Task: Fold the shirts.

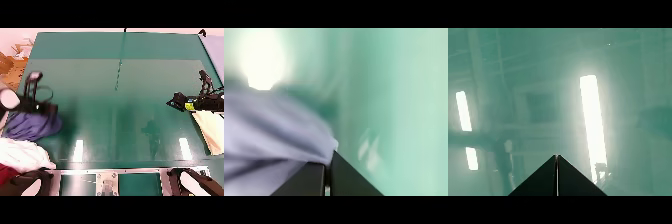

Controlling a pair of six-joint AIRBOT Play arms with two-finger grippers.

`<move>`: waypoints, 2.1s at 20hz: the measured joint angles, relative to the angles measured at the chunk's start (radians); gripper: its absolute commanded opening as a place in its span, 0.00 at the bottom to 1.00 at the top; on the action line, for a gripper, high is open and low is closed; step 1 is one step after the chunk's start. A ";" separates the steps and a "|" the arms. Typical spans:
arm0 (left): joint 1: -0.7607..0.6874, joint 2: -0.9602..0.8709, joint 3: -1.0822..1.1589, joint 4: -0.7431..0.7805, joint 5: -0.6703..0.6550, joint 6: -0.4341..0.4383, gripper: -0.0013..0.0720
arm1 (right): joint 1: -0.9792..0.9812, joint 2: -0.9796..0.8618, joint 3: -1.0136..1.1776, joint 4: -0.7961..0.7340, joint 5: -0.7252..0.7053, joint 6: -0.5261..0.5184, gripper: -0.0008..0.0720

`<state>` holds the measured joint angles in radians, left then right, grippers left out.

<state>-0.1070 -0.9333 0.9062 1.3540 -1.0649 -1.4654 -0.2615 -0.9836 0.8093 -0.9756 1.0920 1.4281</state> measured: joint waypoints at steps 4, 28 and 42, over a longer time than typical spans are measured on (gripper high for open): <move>-0.203 -0.064 0.170 -0.126 0.102 0.053 0.04 | 0.000 0.000 0.000 0.000 -0.005 0.000 0.04; 0.014 -0.418 0.055 -0.222 -0.086 0.053 0.99 | 0.095 -0.153 -0.048 0.076 -0.058 -0.014 0.60; 0.023 -0.418 -0.032 -0.259 0.078 0.087 0.04 | 0.447 -0.580 0.089 0.343 -0.241 -0.128 0.04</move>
<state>-0.0841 -1.3514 0.8742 1.0946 -0.9871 -1.3781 0.1860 -1.5635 0.8978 -0.6323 0.8505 1.2999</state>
